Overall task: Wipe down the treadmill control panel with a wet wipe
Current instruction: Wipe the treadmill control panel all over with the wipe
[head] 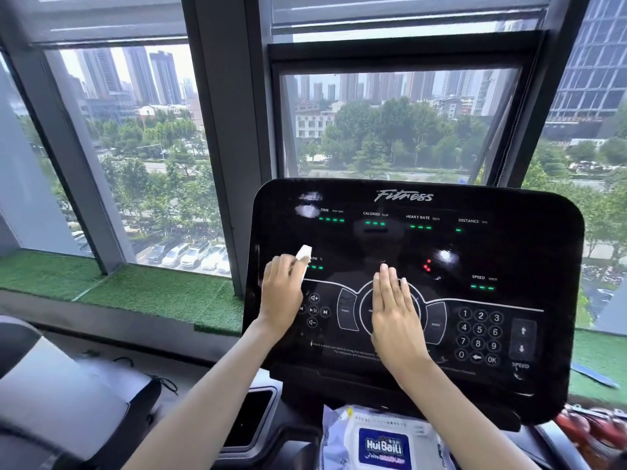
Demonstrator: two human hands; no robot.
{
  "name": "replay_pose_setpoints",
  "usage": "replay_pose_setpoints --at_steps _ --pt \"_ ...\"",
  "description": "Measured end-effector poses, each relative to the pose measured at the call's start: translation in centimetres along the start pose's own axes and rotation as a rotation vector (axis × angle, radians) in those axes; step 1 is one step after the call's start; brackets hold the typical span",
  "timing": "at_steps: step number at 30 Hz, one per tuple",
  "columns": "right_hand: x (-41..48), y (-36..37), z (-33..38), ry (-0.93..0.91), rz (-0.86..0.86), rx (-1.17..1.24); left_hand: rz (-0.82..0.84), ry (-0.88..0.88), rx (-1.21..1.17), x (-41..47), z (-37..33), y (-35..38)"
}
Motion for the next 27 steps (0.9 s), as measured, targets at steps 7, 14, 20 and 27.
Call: replay_pose_setpoints --at_steps 7,14,20,27 --pt "0.2 -0.1 0.2 0.017 -0.03 0.039 -0.212 -0.124 -0.008 -0.4 -0.4 -0.3" --pt "0.0 -0.3 0.1 0.009 -0.044 0.033 -0.097 0.129 -0.012 0.9 -1.6 0.2" --pt "-0.1 -0.7 0.1 0.0 -0.072 0.043 0.031 0.511 0.078 -1.2 -6.8 3.7" --pt "-0.1 -0.7 0.0 -0.016 -0.033 0.044 -0.192 -0.186 -0.062 0.9 -1.8 0.9"
Point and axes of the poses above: each hand's wrist, its own x-axis towards the middle knuckle, its own y-axis out of the palm, z = x × y, the point moved 7 cm from there along x, towards the middle knuckle, and after that the axes turned 13 degrees about -x, right-handed, at the moved point
